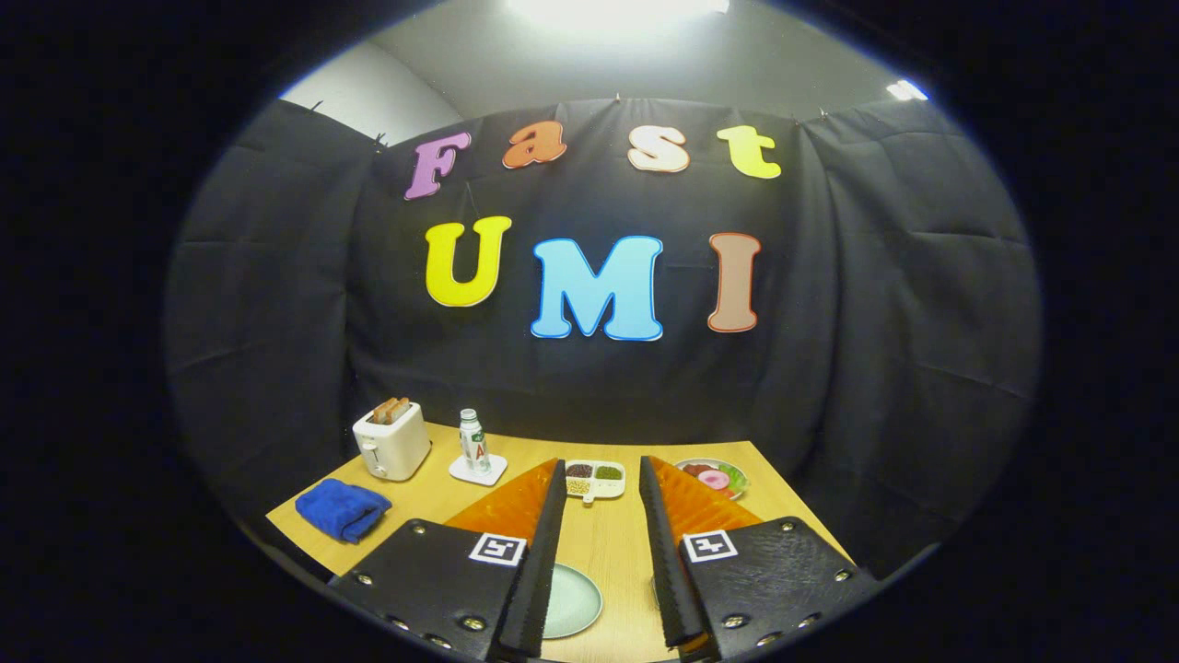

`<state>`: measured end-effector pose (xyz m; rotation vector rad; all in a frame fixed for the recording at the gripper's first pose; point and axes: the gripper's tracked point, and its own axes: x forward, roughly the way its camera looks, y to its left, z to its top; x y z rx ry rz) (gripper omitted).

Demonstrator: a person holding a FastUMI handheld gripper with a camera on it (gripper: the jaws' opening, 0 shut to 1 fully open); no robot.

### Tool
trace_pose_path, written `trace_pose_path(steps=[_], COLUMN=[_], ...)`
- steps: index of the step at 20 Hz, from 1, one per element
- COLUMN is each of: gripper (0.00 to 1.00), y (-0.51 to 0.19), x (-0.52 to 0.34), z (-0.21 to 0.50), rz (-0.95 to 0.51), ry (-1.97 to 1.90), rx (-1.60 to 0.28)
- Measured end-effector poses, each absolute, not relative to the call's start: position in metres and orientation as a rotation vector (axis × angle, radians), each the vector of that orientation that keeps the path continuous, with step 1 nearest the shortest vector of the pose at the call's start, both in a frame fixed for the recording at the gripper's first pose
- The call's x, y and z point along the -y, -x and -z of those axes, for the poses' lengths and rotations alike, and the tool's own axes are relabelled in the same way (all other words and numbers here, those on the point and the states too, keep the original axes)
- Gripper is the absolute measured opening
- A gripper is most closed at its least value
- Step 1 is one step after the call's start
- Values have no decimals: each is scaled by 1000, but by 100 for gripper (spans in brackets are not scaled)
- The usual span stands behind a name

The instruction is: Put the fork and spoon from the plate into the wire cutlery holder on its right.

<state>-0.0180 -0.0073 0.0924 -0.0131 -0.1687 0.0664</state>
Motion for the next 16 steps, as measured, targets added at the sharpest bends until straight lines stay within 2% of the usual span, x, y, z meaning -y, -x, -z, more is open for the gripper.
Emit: trace_pose_path(steps=[2, 4, 10, 16], gripper=[48, 95, 95, 95], y=[14, 19, 34, 51], x=[3, -12, -71, -81], z=[-98, -99, -107, -106], rz=[-48, -53, -133, -135], ry=[17, 46, 80, 71], rx=[196, 208, 288, 314])
